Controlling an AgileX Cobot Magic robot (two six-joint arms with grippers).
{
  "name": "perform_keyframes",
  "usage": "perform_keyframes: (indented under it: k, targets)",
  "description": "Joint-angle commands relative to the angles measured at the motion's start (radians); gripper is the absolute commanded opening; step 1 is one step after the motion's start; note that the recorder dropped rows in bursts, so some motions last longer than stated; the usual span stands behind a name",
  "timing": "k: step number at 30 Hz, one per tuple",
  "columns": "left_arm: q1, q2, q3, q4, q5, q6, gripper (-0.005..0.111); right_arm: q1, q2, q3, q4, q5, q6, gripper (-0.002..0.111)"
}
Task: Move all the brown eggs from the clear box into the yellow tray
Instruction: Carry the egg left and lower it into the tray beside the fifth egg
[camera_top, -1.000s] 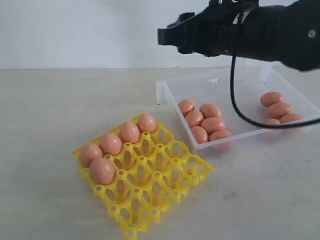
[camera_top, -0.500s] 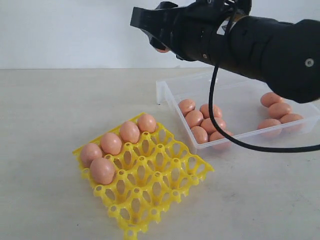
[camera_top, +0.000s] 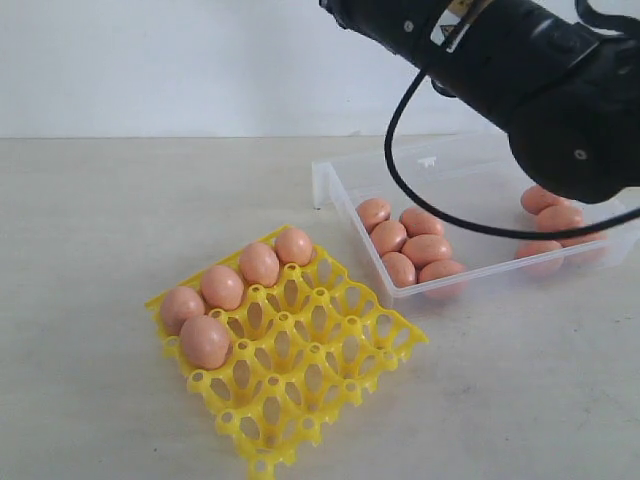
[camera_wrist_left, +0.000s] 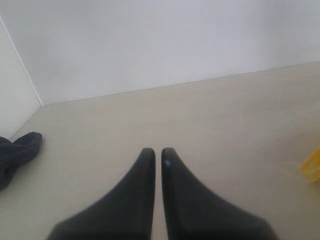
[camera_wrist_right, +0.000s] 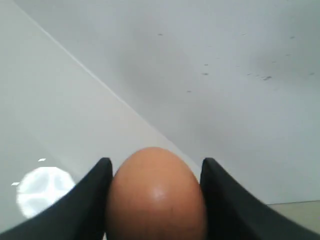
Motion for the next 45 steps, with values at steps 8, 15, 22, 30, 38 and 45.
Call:
perform_keyframes:
  k: [8,15,22,30,38,45]
  targets:
    - [-0.005,-0.003,0.003,-0.002,-0.003,-0.003,0.004,-0.092,0.263,-0.095,-0.732,-0.338,0.499,0.000]
    - [-0.005,-0.003,0.003,-0.002,-0.003,-0.003,0.004,-0.026,0.290,-0.095,-1.005,-0.166,0.427,0.000]
    - [-0.005,-0.003,0.003,-0.002,-0.003,-0.003,0.004,0.048,0.290,-0.095,-1.046,0.163,0.359,0.000]
    - [-0.005,-0.003,0.003,-0.002,-0.003,-0.003,0.004,0.117,0.311,-0.095,-1.034,0.564,0.116,0.000]
    - [-0.005,-0.003,0.003,-0.002,-0.003,-0.003,0.004,0.117,0.392,-0.095,-0.930,0.512,0.116,0.000]
    - [-0.005,-0.003,0.003,-0.002,-0.003,-0.003,0.004,0.117,0.392,-0.095,-0.930,0.504,0.116,0.000]
